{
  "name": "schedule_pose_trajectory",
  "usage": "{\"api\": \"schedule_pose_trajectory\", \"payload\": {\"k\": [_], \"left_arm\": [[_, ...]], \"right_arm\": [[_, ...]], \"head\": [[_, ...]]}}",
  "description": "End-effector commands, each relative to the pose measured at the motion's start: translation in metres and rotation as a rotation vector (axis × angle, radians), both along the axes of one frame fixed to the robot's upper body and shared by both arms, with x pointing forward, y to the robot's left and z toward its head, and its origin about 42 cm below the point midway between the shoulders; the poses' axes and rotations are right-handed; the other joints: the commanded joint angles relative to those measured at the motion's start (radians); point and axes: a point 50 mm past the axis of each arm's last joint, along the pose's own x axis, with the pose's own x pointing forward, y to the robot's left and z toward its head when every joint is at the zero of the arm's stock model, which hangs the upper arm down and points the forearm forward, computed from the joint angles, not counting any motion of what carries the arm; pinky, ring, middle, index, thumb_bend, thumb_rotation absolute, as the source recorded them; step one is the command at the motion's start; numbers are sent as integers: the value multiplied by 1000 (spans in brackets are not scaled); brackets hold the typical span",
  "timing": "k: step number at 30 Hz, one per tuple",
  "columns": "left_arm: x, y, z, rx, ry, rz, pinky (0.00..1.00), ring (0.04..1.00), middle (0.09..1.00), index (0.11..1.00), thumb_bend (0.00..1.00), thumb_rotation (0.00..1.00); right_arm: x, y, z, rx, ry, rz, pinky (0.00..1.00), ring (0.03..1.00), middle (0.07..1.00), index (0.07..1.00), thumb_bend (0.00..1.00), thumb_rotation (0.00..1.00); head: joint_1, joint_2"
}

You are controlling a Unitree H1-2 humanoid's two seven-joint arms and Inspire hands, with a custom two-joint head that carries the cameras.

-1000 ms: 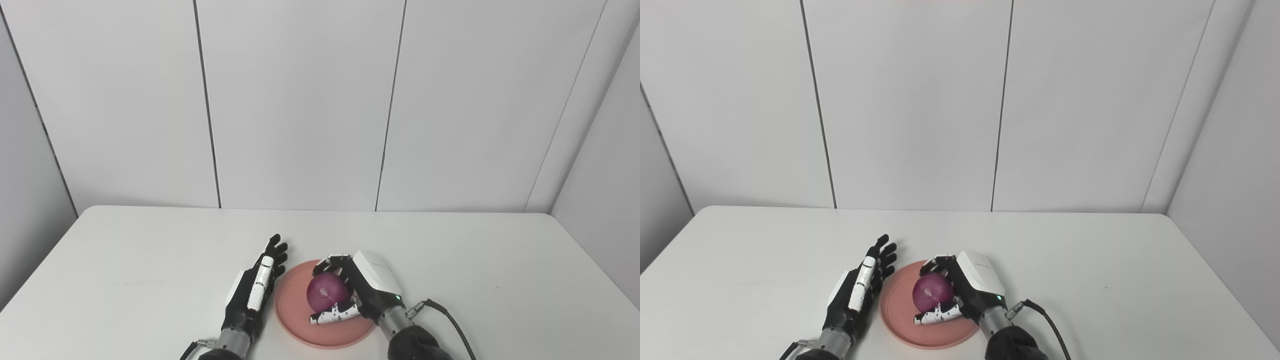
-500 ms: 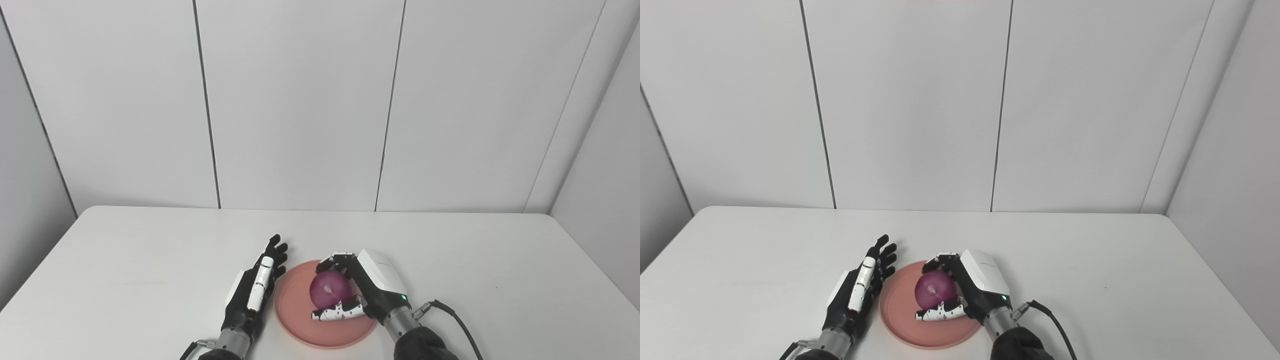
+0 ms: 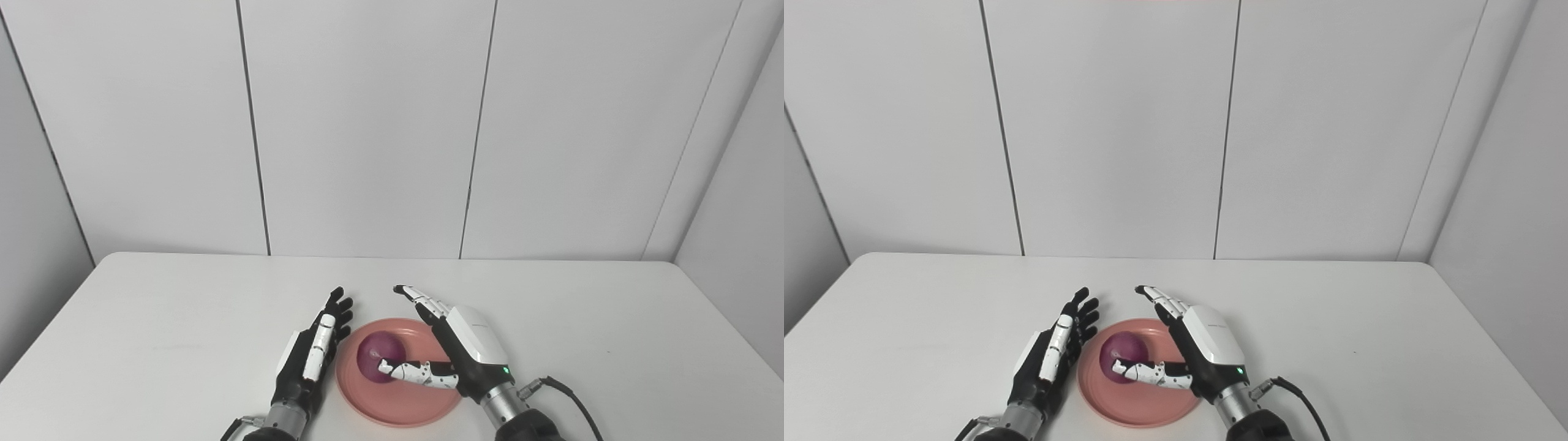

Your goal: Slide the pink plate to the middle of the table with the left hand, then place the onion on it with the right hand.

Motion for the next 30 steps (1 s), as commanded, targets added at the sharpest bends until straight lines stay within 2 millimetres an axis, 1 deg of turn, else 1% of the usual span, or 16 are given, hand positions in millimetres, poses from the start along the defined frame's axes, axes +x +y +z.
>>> {"api": "schedule_pose_trajectory", "payload": {"k": [1, 5, 7, 8, 10, 11, 16, 18, 21, 26, 30], "left_arm": [[8, -2, 15, 0, -68, -8, 948, 954, 951, 950, 597, 1000], [8, -2, 15, -4, -68, -9, 951, 956, 951, 950, 600, 1000], [8, -2, 15, -6, -67, -7, 958, 958, 951, 950, 602, 1000], [8, -2, 15, -6, -66, -6, 960, 958, 951, 949, 605, 1000], [8, -1, 15, -6, -65, -5, 961, 958, 951, 949, 606, 1000], [8, -1, 15, -6, -65, -5, 969, 962, 953, 952, 605, 1000], [7, 3, 14, 5, -65, -3, 975, 966, 957, 956, 604, 1000], [7, 4, 14, 8, -67, -6, 985, 973, 962, 962, 604, 1000], [6, 6, 14, 8, -72, -5, 984, 975, 966, 966, 602, 1000], [5, 9, 13, 4, -69, -3, 977, 976, 968, 968, 605, 1000], [4, 15, 10, 15, -69, 4, 975, 974, 970, 970, 611, 1000]], "right_arm": [[4, 3, 24, 59, -111, 33, 878, 893, 908, 894, 642, 874], [3, -2, 22, 97, -93, 28, 892, 908, 922, 911, 644, 879], [1, -6, 20, 113, -67, 12, 887, 921, 940, 934, 657, 928], [0, -8, 19, 118, -54, 1, 866, 928, 952, 944, 665, 960], [-1, -12, 17, 129, -35, -19, 858, 931, 957, 948, 668, 974], [-2, -14, 16, 135, -28, -29, 881, 945, 968, 957, 653, 994], [-4, -26, 7, 239, 45, -75, 925, 976, 998, 983, 629, 1000], [-3, -29, 5, 291, 73, -80, 944, 987, 1000, 997, 559, 1000], [-2, -34, 2, 343, 113, -87, 963, 998, 1000, 1000, 519, 1000], [0, -37, -2, 368, 147, -114, 978, 1000, 1000, 1000, 533, 1000], [3, -36, -5, 427, 193, -148, 994, 1000, 1000, 1000, 555, 1000]], "head": [[2, 0], [1, 1], [1, 1], [3, 0], [2, 0], [2, 0], [-3, 2], [-4, 5], [-6, 5], [-8, 7], [-10, 7]]}}
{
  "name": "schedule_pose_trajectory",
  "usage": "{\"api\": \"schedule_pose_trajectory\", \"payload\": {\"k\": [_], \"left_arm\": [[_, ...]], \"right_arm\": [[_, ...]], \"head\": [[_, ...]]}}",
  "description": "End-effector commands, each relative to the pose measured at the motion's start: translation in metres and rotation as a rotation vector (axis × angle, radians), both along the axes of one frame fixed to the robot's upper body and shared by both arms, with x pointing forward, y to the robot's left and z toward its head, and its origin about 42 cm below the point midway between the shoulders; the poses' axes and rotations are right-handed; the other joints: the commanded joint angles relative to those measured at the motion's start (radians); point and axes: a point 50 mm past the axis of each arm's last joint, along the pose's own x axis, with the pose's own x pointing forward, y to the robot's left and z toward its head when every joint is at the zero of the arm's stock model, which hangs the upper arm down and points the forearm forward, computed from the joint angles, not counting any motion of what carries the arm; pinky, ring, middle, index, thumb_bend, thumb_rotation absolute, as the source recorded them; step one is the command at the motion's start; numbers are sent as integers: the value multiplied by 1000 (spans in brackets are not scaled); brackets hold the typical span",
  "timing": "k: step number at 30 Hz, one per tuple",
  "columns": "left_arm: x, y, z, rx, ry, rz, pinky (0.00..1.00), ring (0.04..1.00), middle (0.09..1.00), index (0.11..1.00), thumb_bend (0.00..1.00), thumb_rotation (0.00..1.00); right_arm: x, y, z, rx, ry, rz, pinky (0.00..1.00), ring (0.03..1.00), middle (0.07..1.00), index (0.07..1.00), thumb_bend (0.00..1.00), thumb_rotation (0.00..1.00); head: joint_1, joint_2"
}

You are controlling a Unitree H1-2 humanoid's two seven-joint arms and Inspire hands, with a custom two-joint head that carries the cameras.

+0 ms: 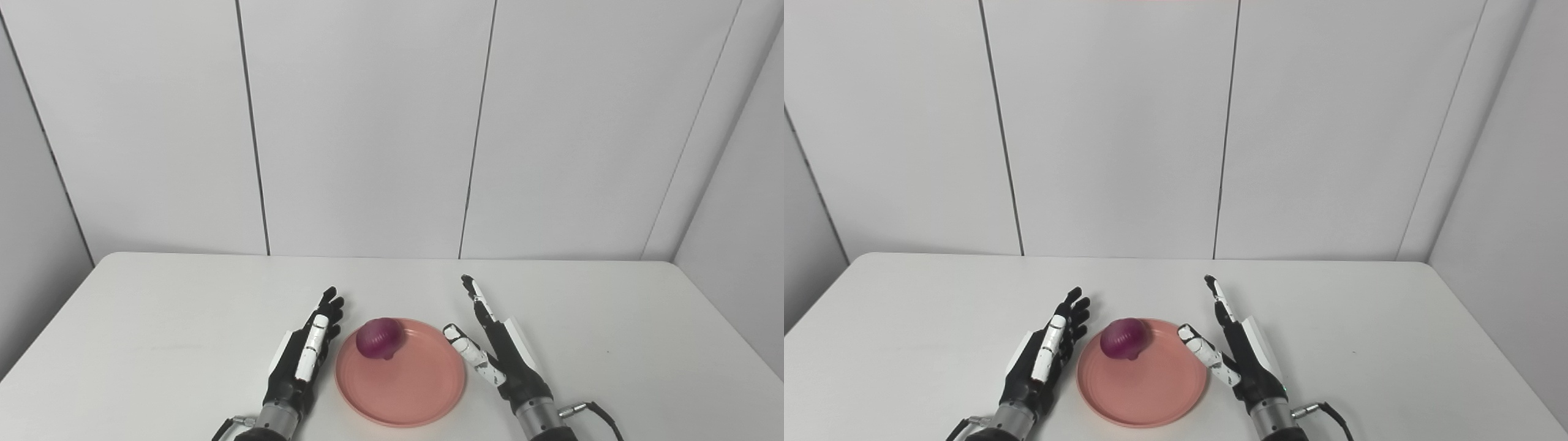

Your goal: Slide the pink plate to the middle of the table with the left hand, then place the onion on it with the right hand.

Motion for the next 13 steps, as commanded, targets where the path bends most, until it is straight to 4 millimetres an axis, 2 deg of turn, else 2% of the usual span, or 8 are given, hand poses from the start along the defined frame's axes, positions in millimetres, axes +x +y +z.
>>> {"api": "schedule_pose_trajectory", "payload": {"k": [1, 5, 10, 13], "left_arm": [[4, 4, 10, -1, -63, 2, 973, 973, 971, 970, 613, 1000], [3, 6, 9, 8, -62, 7, 975, 974, 975, 973, 624, 1000], [1, 6, 10, 14, -72, 4, 987, 980, 983, 982, 626, 1000], [1, 5, 10, 19, -78, 5, 991, 981, 982, 983, 627, 1000]], "right_arm": [[11, 6, 18, 66, -17, -15, 996, 1000, 1000, 1000, 550, 1000], [11, 9, 17, 145, 35, -24, 1000, 1000, 1000, 1000, 512, 1000], [11, 10, 12, 231, 70, -72, 1000, 999, 1000, 995, 621, 1000], [11, 12, 9, 279, 78, -100, 1000, 987, 995, 979, 621, 1000]], "head": [[0, 1], [-1, 1], [-2, 2], [-2, 2]]}}
